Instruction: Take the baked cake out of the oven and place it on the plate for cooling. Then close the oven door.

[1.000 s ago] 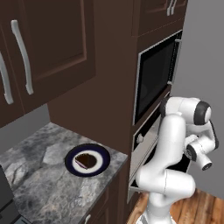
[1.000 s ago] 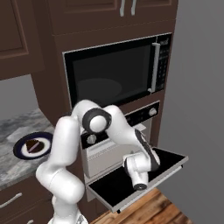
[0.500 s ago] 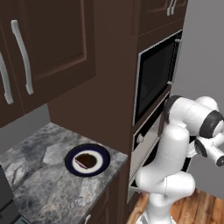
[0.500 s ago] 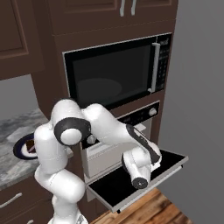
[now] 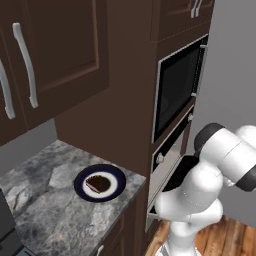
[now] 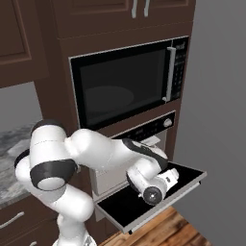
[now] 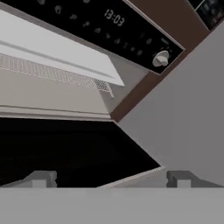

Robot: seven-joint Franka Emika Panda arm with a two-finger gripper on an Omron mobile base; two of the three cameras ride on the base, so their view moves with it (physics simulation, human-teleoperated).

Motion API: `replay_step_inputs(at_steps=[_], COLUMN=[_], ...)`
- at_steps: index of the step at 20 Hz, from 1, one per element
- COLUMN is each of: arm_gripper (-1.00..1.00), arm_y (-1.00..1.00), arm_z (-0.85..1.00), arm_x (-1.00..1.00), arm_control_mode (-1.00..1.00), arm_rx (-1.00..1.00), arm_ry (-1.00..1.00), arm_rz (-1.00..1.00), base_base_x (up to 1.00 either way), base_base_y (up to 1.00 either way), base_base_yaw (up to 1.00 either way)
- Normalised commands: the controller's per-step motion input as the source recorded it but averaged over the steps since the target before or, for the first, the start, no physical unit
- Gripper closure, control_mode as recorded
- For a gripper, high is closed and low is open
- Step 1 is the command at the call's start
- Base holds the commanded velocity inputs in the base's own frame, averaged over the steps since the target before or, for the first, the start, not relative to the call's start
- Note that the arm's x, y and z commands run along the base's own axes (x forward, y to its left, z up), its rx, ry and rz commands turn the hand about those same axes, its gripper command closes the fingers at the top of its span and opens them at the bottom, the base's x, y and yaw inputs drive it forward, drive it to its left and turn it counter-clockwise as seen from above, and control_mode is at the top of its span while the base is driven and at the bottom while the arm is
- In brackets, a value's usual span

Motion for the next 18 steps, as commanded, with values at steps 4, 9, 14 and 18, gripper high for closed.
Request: replay_step_inputs(at_steps=[4, 9, 14, 18], arm_gripper=[-1.00, -1.00, -1.00, -1.00], arm_y=[-0.39, -0.37, -0.26, -0.05], arm_z=[0.00, 0.00, -0.10, -0.22], arm_x=[-0.83, -0.77, -0.24, 0.00], arm_control_mode=[-1.00, -1.00, -1.00, -1.00], arm_rx=[0.02, 0.06, 0.10, 0.06], arm_ry=[0.03, 0.01, 0.03, 0.14], arm_rz=[0.13, 0.11, 0.11, 0.10], base_base_x=[0.00, 0.00, 0.00, 0.00], base_base_y=[0.00, 0.00, 0.00, 0.00], base_base_yaw=[0.00, 0.00, 0.00, 0.00])
